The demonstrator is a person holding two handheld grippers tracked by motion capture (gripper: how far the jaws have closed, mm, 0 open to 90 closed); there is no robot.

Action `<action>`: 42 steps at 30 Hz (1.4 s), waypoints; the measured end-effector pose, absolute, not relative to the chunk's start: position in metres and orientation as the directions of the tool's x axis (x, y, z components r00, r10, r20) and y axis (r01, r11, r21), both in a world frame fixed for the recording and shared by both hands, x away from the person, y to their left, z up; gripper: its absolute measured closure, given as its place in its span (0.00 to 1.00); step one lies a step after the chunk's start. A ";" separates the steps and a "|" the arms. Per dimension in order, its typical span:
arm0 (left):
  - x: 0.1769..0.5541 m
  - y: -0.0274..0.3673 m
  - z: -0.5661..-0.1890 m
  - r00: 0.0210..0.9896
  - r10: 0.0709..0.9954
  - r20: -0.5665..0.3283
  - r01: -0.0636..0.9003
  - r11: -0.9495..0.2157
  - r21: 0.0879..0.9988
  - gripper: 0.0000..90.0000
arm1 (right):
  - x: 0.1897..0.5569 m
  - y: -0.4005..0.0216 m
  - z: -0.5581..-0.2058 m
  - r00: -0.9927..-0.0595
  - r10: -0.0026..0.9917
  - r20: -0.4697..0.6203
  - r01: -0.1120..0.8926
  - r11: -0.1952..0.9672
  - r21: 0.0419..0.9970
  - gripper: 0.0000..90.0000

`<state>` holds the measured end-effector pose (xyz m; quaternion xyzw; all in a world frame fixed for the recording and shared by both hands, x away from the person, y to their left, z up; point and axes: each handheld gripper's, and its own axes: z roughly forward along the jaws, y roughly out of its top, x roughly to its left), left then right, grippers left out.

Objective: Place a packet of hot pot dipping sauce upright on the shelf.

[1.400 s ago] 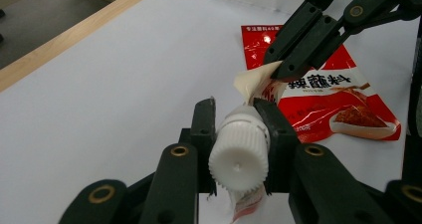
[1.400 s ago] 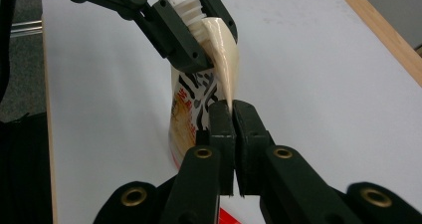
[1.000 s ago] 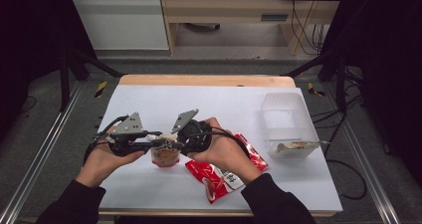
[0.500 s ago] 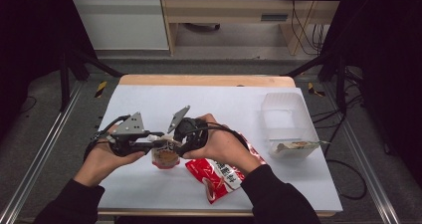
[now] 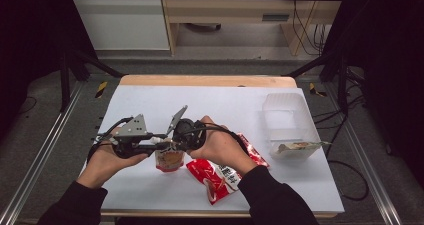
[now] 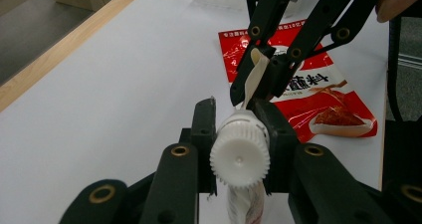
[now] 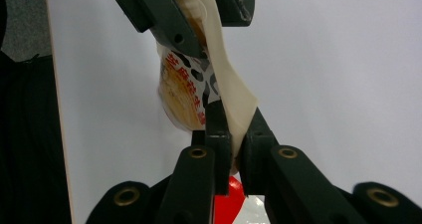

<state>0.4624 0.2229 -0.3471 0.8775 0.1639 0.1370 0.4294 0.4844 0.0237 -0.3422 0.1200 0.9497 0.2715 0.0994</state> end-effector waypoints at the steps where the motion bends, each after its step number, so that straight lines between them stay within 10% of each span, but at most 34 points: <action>1: 0.462 0.224 -0.347 0.907 0.408 0.100 0.172 -0.577 0.798 0.80 | 0.484 0.024 -0.341 -0.951 0.278 -0.132 0.165 0.823 0.543 0.97; 5: 0.462 0.228 -0.348 0.897 0.434 0.080 0.187 -0.538 0.822 0.78 | 0.484 0.026 -0.336 -0.949 0.280 -0.146 0.158 0.821 0.549 0.98; 15: 0.458 0.251 -0.362 0.840 0.540 0.060 0.242 -0.471 0.848 0.30 | 0.495 0.017 -0.323 -0.934 0.307 -0.181 0.166 0.825 0.541 0.98; 42: 0.446 0.293 -0.435 0.693 0.719 0.055 0.361 -0.412 0.837 0.08 | 0.524 -0.078 -0.266 -0.871 0.395 -0.292 0.164 0.794 0.586 0.98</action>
